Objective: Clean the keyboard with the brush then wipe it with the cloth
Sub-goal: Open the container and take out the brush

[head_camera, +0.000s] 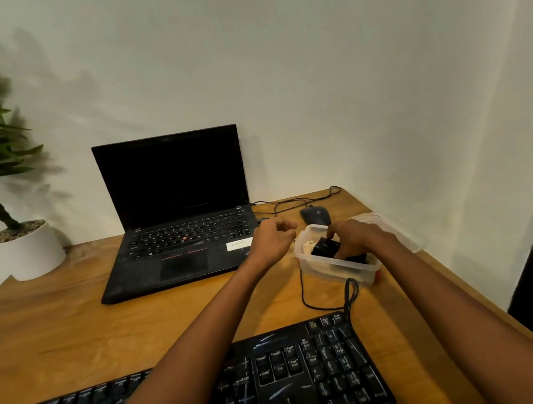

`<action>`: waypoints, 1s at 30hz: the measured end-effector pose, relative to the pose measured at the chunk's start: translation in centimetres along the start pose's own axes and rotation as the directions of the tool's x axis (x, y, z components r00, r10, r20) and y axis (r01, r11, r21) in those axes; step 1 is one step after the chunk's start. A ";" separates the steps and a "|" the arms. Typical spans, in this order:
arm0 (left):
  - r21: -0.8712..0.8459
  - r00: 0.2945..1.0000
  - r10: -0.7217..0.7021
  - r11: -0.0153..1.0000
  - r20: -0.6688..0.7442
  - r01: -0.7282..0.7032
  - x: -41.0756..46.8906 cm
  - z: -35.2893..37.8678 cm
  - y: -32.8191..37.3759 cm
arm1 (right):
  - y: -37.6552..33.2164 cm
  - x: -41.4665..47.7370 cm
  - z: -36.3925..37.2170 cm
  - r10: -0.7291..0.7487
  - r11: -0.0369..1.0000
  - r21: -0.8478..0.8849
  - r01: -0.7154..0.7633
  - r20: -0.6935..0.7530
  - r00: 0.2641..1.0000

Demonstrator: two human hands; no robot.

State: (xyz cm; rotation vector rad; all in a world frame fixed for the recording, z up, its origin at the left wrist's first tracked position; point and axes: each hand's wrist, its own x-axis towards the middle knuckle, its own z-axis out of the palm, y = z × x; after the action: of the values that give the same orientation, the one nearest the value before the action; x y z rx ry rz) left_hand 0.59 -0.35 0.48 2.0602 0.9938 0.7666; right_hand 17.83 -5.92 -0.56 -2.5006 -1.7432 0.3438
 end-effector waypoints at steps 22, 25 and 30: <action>-0.754 0.995 -0.095 0.653 0.006 0.067 -19.2 -4.7 3.4 | -12.9 -20.0 2.6 0.001 0.777 0.394 0.491 -0.781 0.624; -0.729 0.990 -0.120 0.683 -0.070 0.032 -21.9 -4.7 3.3 | -14.3 -22.0 5.0 0.046 0.778 0.396 0.488 -0.810 0.585; -0.670 0.983 -0.121 0.743 -0.141 -0.005 -24.0 -4.5 2.7 | -15.4 -23.5 7.9 0.117 0.764 0.450 0.462 -0.801 0.587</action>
State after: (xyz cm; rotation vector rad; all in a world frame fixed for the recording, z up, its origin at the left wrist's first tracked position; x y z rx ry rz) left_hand -14.34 -19.84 0.44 1.3396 0.7162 1.0987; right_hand -5.86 -22.96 -2.02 -1.5394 -1.1842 -0.2023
